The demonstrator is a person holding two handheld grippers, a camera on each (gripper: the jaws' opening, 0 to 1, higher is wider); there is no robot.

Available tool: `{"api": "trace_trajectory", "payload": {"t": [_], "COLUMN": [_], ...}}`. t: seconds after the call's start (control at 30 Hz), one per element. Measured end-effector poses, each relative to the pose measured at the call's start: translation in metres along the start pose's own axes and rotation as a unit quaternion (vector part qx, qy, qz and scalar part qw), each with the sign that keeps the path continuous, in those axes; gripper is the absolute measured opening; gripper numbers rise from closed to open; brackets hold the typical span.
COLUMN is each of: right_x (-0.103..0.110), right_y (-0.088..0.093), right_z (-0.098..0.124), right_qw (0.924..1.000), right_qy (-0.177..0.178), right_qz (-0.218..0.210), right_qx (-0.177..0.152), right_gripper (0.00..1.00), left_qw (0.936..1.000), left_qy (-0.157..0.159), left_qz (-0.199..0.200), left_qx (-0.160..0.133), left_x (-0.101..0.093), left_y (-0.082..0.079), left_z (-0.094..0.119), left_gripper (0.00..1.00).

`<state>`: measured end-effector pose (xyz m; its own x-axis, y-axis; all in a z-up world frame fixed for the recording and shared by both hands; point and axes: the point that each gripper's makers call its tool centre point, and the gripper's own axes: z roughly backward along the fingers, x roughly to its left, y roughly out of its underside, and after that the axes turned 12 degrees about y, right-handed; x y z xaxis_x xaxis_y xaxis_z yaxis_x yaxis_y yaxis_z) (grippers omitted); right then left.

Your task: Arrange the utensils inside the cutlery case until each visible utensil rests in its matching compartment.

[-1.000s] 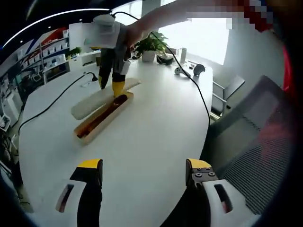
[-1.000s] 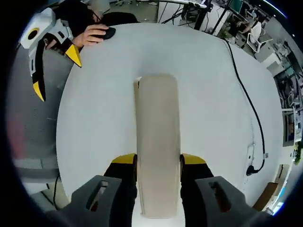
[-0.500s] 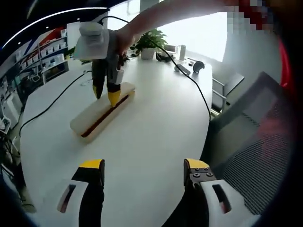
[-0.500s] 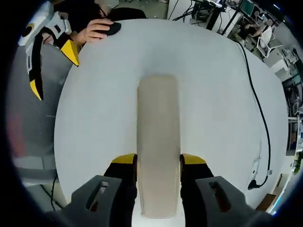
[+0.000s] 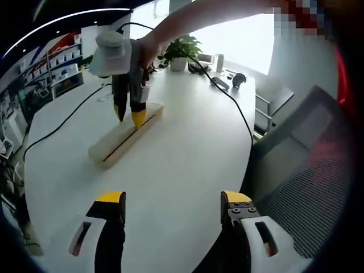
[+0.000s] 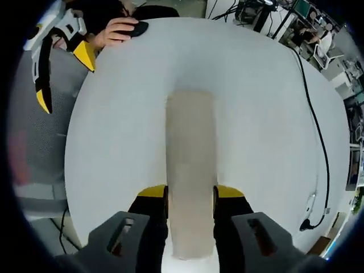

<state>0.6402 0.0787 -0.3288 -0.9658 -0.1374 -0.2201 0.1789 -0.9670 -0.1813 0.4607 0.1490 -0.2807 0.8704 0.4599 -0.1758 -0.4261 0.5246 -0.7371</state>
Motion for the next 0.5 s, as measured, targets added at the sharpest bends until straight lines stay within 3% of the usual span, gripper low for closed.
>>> {"api": "trace_trajectory", "payload": {"t": [0.03, 0.1, 0.13, 0.2, 0.3, 0.43, 0.5], "right_x": [-0.002, 0.001, 0.009, -0.002, 0.0, 0.006, 0.006], "right_y": [0.0, -0.009, -0.004, -0.01, -0.007, -0.003, -0.01], "right_z": [0.0, -0.001, 0.002, 0.004, 0.003, 0.0, 0.003], "right_qw": [1.0, 0.9995, 0.9984, 0.9978, 0.9966, 0.9983, 0.9961], "right_qy": [0.005, -0.013, -0.039, -0.015, -0.025, -0.026, -0.03], "right_qz": [-0.001, -0.002, -0.04, -0.055, -0.072, -0.05, -0.077], "right_qx": [0.002, -0.028, -0.01, -0.033, -0.031, -0.016, -0.031], "right_gripper": [0.1, 0.11, 0.11, 0.03, 0.1, 0.13, 0.14], "left_qw": [1.0, 1.0, 1.0, 1.0, 1.0, 1.0, 1.0], "left_qy": [0.0, -0.002, -0.002, -0.002, -0.007, -0.008, -0.007], "left_qz": [0.0, 0.001, 0.001, 0.001, 0.0, -0.001, 0.0], "left_qx": [0.0, -0.002, -0.003, -0.005, -0.007, -0.005, -0.003], "left_x": [0.0, 0.0, 0.0, 0.0, 0.001, 0.002, 0.002], "left_y": [0.0, 0.0, 0.0, -0.001, 0.0, 0.002, 0.003], "left_z": [0.001, 0.001, 0.002, 0.002, 0.003, 0.004, 0.005], "left_gripper": [0.7, 0.7, 0.7, 0.7, 0.7, 0.7, 0.7]}}
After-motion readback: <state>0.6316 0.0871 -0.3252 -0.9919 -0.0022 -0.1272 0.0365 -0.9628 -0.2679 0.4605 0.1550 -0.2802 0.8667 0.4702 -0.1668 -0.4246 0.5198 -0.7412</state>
